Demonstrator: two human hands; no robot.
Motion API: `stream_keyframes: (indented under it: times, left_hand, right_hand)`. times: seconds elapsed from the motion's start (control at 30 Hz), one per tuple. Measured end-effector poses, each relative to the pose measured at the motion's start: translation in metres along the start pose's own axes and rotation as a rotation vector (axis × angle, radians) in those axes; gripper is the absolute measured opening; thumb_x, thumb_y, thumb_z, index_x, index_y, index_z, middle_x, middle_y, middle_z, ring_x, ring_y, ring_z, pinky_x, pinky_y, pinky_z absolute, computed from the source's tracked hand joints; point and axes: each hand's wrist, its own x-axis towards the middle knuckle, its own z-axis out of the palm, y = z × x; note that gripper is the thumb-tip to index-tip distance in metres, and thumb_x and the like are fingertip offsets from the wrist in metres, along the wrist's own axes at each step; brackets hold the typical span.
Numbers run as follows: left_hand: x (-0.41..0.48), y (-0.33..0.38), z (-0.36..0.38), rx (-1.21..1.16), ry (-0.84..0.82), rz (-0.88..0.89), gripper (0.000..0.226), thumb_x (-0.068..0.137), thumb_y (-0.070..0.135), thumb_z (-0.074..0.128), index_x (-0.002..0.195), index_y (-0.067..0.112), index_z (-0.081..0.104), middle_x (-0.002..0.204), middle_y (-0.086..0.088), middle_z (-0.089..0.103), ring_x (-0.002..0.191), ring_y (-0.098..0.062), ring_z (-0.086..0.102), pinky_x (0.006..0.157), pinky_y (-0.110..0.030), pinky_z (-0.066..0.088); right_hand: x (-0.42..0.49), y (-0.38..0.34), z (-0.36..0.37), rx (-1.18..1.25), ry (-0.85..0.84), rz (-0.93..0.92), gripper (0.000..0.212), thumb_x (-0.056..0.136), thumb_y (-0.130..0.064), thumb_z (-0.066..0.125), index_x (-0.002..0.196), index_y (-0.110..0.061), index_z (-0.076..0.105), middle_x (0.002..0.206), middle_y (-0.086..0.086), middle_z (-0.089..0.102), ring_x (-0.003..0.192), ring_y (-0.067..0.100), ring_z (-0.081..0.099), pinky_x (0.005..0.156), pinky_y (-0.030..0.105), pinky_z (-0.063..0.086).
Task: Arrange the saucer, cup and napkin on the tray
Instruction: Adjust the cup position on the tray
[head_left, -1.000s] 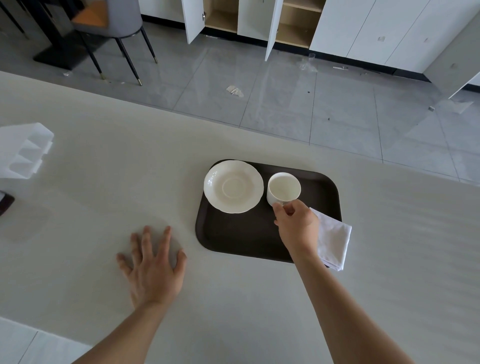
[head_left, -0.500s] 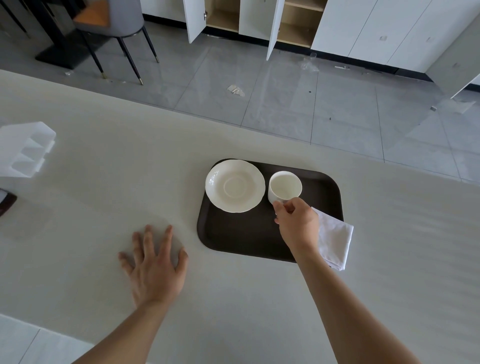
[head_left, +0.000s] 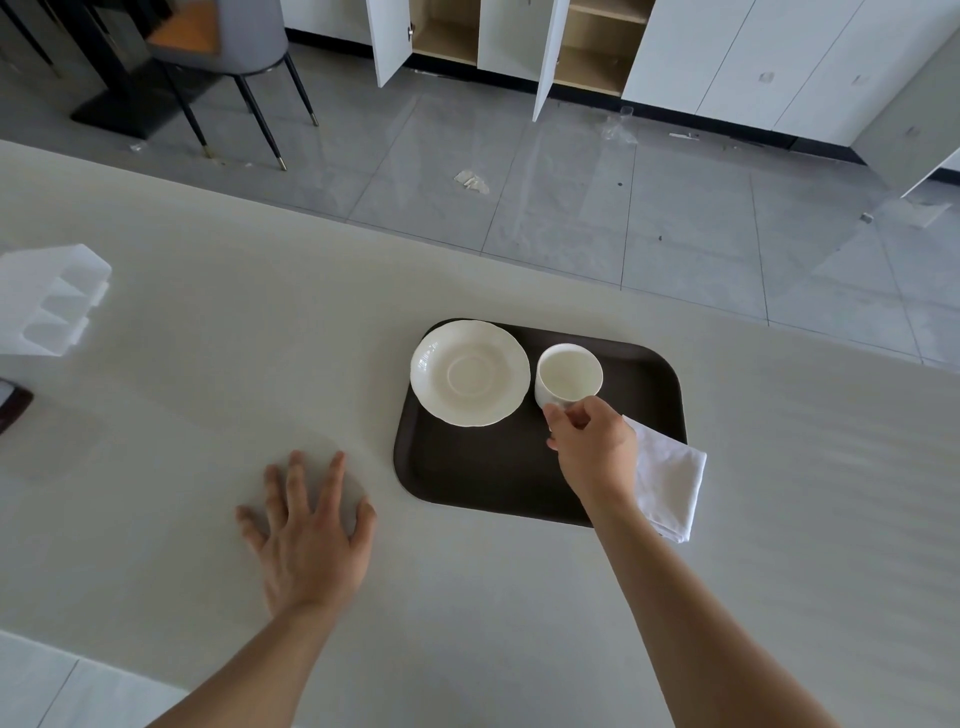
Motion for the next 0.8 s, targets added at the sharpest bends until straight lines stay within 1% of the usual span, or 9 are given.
stream_keyframes:
  times: [0.2,0.3,0.43,0.53,0.7,0.73,0.8]
  left_hand:
    - [-0.001,0.005,-0.007,-0.014,-0.016,-0.009,0.067,0.084,0.059,0.036,0.147,0.037,0.037,0.158,-0.010,0.029,0.149,-0.034,0.017,0.115,-0.064,0.012]
    - [-0.002,0.007,-0.010,-0.019,-0.022,-0.016,0.066,0.085,0.058,0.037,0.147,0.035,0.039,0.159,-0.009,0.029,0.149,-0.034,0.017,0.115,-0.064,0.011]
    - [-0.002,0.007,-0.013,-0.021,-0.035,-0.017,0.067,0.085,0.058,0.036,0.148,0.035,0.039,0.159,-0.010,0.028,0.150,-0.034,0.016,0.115,-0.064,0.011]
    - [-0.002,0.006,-0.012,-0.019,-0.042,-0.011,0.068,0.085,0.059,0.035,0.148,0.035,0.037,0.159,-0.010,0.027,0.150,-0.034,0.015,0.115,-0.065,0.012]
    - [-0.001,0.006,-0.012,-0.017,-0.053,-0.014,0.068,0.085,0.059,0.034,0.149,0.037,0.034,0.160,-0.010,0.026,0.150,-0.034,0.014,0.115,-0.065,0.011]
    - [-0.001,0.006,-0.012,-0.020,-0.053,-0.014,0.068,0.085,0.059,0.034,0.149,0.037,0.035,0.160,-0.010,0.026,0.150,-0.034,0.014,0.115,-0.065,0.011]
    - [-0.001,0.006,-0.012,-0.019,-0.054,-0.015,0.069,0.085,0.059,0.033,0.149,0.036,0.035,0.160,-0.010,0.026,0.150,-0.034,0.014,0.115,-0.065,0.011]
  right_hand:
    - [-0.001,-0.002,-0.001,0.025,-0.015,0.020,0.032,0.087,-0.041,0.068,0.069,-0.017,0.058,0.068,-0.002,0.069,0.069,0.019,0.070,0.060,0.026,0.049]
    - [-0.003,-0.004,-0.003,0.034,-0.019,0.025,0.032,0.087,-0.044,0.067,0.069,-0.019,0.059,0.068,-0.003,0.070,0.069,0.017,0.070,0.057,0.025,0.047]
    - [-0.005,-0.002,-0.007,0.040,-0.030,0.024,0.028,0.085,-0.046,0.070,0.070,-0.023,0.061,0.071,-0.005,0.070,0.070,0.015,0.070,0.063,0.029,0.053]
    - [-0.008,0.001,-0.011,0.029,-0.023,0.023,0.026,0.083,-0.047,0.070,0.073,-0.026,0.061,0.074,-0.008,0.070,0.072,0.012,0.069,0.064,0.029,0.053]
    - [-0.012,0.011,-0.026,0.013,-0.001,0.021,0.015,0.087,-0.036,0.071,0.079,-0.026,0.063,0.075,-0.009,0.069,0.073,0.013,0.067,0.069,0.035,0.058]
    - [-0.013,0.013,-0.030,0.005,0.010,0.012,0.013,0.087,-0.033,0.071,0.080,-0.025,0.064,0.074,-0.010,0.068,0.072,0.013,0.067,0.067,0.033,0.058]
    - [-0.015,0.019,-0.040,-0.014,0.043,-0.009,0.010,0.088,-0.028,0.071,0.082,-0.022,0.066,0.073,-0.012,0.067,0.069,0.008,0.066,0.061,0.017,0.051]
